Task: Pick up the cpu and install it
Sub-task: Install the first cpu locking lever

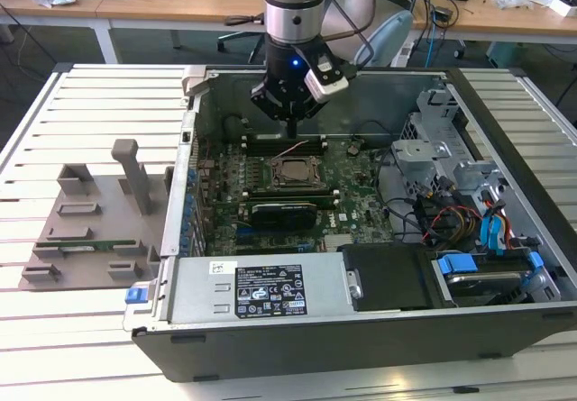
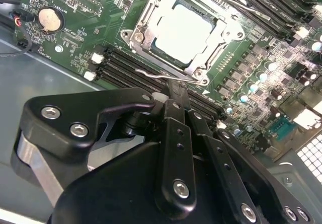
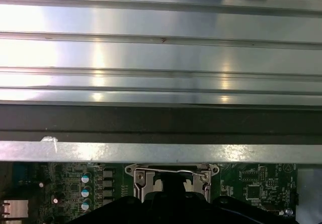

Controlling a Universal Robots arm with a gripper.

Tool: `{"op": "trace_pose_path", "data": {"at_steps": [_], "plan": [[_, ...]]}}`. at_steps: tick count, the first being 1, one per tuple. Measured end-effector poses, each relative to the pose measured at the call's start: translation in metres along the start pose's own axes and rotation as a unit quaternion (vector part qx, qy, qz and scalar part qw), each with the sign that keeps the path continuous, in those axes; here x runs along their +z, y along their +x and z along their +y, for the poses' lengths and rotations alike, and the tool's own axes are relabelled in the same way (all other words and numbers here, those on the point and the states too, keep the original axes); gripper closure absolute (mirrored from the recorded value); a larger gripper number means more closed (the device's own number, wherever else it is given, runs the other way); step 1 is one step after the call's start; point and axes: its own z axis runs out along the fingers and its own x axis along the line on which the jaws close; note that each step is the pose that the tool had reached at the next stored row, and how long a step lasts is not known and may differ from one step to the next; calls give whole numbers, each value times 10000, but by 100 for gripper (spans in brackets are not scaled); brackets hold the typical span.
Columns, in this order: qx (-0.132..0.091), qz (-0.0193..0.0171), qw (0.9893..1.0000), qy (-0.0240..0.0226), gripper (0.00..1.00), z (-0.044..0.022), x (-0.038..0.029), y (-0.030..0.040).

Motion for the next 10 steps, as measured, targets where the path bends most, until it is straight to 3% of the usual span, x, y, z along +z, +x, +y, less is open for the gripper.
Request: {"op": "trace_pose_path", "data": {"at_steps": [8,10], "plan": [[-6,-1,10000,-1,89,2,87,3],[-53,-2,10000,-15,89,4,145,59]]}}
